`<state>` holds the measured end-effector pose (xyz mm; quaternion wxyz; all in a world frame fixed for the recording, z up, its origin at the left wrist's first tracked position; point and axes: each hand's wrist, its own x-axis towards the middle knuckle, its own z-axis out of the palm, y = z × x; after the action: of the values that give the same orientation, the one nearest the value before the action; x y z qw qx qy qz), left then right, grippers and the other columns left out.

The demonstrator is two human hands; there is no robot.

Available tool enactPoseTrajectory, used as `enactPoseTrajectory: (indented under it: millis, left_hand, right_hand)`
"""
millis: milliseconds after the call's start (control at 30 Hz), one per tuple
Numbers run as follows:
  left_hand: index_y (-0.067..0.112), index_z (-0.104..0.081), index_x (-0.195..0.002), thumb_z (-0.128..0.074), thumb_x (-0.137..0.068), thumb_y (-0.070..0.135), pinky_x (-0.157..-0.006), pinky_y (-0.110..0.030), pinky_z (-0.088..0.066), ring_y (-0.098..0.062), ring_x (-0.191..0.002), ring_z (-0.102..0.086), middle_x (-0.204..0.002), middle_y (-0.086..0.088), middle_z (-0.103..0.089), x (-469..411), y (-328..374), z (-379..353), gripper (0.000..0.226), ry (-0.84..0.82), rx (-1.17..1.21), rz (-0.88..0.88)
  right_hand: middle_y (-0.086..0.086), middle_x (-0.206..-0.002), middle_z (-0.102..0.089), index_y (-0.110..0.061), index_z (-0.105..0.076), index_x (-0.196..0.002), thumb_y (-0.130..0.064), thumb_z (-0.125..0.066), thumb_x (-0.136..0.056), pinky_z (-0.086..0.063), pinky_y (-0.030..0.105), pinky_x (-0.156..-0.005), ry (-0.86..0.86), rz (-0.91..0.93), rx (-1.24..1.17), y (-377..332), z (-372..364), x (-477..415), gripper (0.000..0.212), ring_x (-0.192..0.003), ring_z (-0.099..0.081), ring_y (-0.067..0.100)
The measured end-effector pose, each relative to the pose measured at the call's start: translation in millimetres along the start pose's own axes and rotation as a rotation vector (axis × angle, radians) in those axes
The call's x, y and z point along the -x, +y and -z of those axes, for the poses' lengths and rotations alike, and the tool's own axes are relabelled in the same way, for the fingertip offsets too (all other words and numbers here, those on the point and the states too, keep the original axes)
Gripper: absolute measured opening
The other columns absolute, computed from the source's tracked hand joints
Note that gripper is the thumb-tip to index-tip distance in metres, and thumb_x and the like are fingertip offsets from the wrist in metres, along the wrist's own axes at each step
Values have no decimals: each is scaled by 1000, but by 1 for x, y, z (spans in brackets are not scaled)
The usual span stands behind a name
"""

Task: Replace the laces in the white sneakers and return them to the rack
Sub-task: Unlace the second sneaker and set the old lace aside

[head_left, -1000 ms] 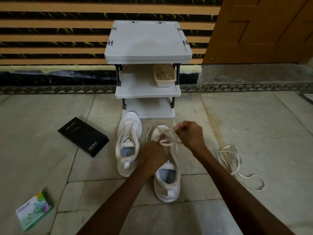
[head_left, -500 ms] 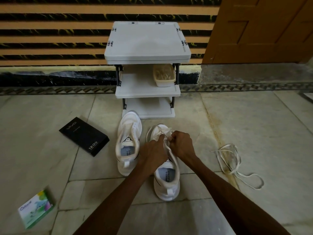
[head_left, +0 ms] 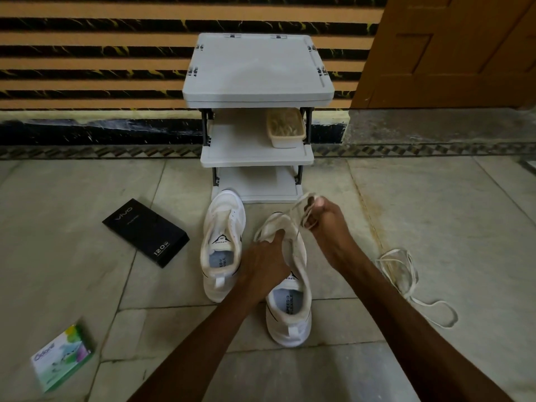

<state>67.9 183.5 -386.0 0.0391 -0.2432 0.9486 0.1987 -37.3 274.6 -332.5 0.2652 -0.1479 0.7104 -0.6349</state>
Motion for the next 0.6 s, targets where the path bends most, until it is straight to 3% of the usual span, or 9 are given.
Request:
enactPoseTrajectory:
  millis: [67,167,267,400,500,600]
  left_hand:
    - [27,-15,-153,-60,-85,26,-78,-36,-46,-30,-98,-63,-113,-11,-64,-2,-1,-2,81,-25,5,23]
    - [28,-13,-153,-62,-84,30,-81,-35,-44,-29,-100,-63,-113,-10,-64,-3,-1,-3,84,-36,-20,35]
    - [27,-16,-152,-61,-83,28,-75,-35,-47,-29,-95,-64,-109,-11,-65,-2,1,-4,82,-29,-14,31]
    - [27,-21,-148,-59,-84,25,-67,-34,-44,-30,-90,-64,-103,-10,-65,0,2,-2,75,-1,8,26]
    - [28,-23,-147,-56,-85,27,-65,-33,-42,-31,-89,-64,-103,-9,-65,2,2,-1,69,26,27,13]
    - [27,-24,-146,-56,-85,24,-64,-33,-41,-31,-88,-64,-102,-9,-65,3,3,0,69,21,5,10]
  right_hand:
    - [34,-104,-58,-8,-61,-92,-18,-30,-105,-46,54,-93,56,83,-109,-33,-2,6,35,-90,-55,44]
    - [12,-82,-60,-12,-59,-89,-17,-28,-106,-47,37,-78,118,194,-182,-52,1,6,35,-78,-53,26]
    - [5,-78,-57,-13,-55,-88,-20,-31,-105,-47,34,-66,173,214,130,-26,3,-7,30,-71,-52,20]
    - [10,-82,-61,-6,-54,-86,-28,-40,-103,-51,37,-70,42,33,725,34,12,-16,32,-76,-61,25]
    - [8,-69,-61,-4,-58,-78,-52,-50,-94,-44,29,-60,-65,-7,741,61,11,-6,51,-62,-57,16]
    - [-5,-53,-46,-14,-49,-60,-50,-64,-87,-30,17,-48,27,91,756,67,7,-4,47,-49,-44,4]
